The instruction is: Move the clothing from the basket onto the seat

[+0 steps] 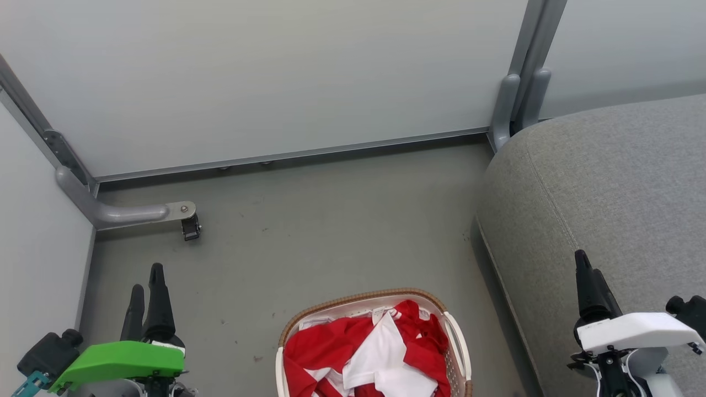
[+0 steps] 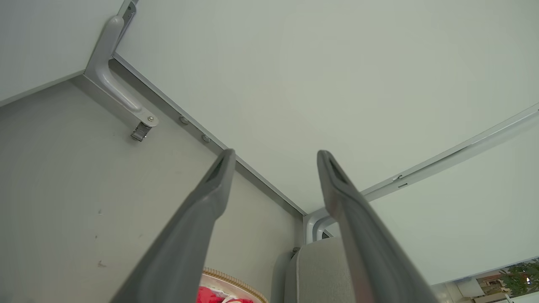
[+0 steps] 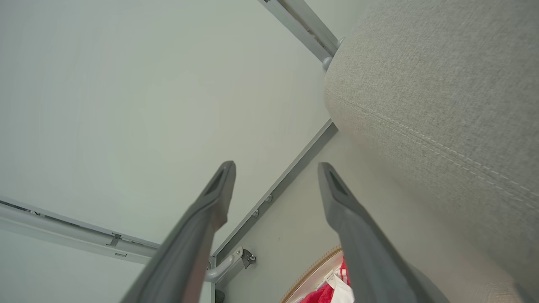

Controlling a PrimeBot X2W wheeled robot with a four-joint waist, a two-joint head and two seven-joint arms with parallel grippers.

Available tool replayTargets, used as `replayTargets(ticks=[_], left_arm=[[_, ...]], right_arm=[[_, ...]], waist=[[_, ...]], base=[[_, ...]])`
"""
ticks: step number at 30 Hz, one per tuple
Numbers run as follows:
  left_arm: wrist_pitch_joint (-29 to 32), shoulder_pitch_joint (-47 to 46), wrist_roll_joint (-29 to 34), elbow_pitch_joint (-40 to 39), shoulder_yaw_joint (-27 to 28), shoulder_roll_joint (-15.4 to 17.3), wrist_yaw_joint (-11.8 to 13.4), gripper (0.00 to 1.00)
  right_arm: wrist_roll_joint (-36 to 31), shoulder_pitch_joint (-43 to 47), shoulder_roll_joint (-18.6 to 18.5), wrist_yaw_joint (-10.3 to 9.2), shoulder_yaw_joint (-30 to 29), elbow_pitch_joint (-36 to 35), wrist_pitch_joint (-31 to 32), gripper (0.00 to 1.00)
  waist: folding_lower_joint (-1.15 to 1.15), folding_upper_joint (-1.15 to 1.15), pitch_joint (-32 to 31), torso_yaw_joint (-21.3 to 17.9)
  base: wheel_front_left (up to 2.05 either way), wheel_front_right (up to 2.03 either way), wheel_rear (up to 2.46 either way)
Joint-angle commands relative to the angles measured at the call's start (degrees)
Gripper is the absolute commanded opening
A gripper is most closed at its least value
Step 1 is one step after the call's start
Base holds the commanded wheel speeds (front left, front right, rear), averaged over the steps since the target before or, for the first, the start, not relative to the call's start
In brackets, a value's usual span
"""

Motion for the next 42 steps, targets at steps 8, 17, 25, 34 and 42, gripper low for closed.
replayTargets(ticks=[8, 17, 25, 34, 42], left_arm=[[-1.8, 1.0, 9.0, -0.3, -0.3, 0.5, 0.4, 1.00], [-3.2, 1.9, 15.2, 0.3, -1.0, 0.6, 0.5, 1.00], [-4.4, 2.7, 20.7, 0.8, -1.6, 0.6, 0.6, 1.00], [-5.7, 3.4, 25.6, 1.3, -2.1, 0.7, 0.6, 1.00], [-6.8, 3.6, 29.8, 1.9, -2.5, 0.7, 0.7, 1.00]], right_arm=[[-10.4, -0.9, -0.5, 0.02, 2.5, -1.6, -1.9, 1.00], [-17.6, -0.8, -0.6, 0.02, 3.9, -0.9, -3.3, 1.00], [-23.5, -0.5, -0.6, 0.02, 5.1, -0.8, -4.6, 1.00], [-29.0, 0.4, -0.7, 0.03, 6.0, -1.0, -5.9, 1.00], [-33.2, 0.4, -0.7, 0.03, 6.4, -0.6, -6.9, 1.00]], waist=[[0.00, 0.12, 0.0, 0.2], [0.00, 0.14, -0.1, 0.4], [0.00, 0.16, -0.2, 0.5], [0.00, 0.18, -0.3, 0.7], [0.00, 0.20, -0.4, 0.8]], base=[[0.00, 0.00, 0.00], [0.00, 0.00, 0.00], [0.00, 0.00, 0.00], [0.00, 0.00, 0.00], [0.00, 0.00, 0.00]])
